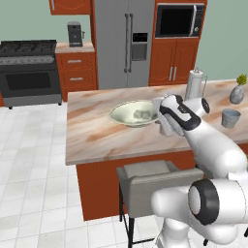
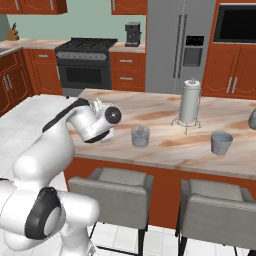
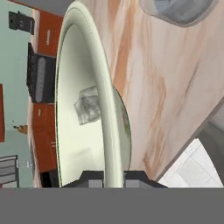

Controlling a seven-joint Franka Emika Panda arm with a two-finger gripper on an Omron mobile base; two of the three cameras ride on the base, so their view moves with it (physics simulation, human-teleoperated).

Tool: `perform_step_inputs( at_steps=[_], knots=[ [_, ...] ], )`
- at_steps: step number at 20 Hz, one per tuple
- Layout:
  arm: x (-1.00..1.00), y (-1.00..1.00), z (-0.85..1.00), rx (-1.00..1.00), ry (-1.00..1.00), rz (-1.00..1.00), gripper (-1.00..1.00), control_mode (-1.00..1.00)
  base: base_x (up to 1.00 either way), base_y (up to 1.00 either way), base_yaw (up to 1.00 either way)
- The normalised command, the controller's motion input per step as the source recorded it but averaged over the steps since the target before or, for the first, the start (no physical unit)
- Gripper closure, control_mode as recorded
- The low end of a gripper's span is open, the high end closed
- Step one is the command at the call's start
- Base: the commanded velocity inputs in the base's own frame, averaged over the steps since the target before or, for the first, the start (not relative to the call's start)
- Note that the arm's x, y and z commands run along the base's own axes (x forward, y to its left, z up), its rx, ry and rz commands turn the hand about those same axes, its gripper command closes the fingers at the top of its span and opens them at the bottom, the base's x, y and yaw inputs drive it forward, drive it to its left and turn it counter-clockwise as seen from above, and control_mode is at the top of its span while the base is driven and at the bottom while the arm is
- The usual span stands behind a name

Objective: There are four ice cubes in the ice bowl. Place two ice cubes in each glass of water.

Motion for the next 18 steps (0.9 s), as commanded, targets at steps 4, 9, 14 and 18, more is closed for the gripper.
perform_step_inputs(
  at_steps=[4, 9, 14, 18],
  knots=[
    [-0.17, -0.22, 0.26, 0.00, 0.00, -0.32, 1.00, -1.00, 0.00, 0.00, 0.00],
    [-0.18, -0.19, 0.30, 0.00, -0.01, -0.29, 1.00, -1.00, 0.00, 0.00, 0.00],
    [-0.14, -0.20, 0.22, 0.00, -0.02, -0.31, 1.00, -1.00, 0.00, 0.00, 0.00],
    [-0.09, -0.16, 0.21, 0.00, -0.13, -0.37, 1.00, -1.00, 0.00, 0.00, 0.00]
  ],
)
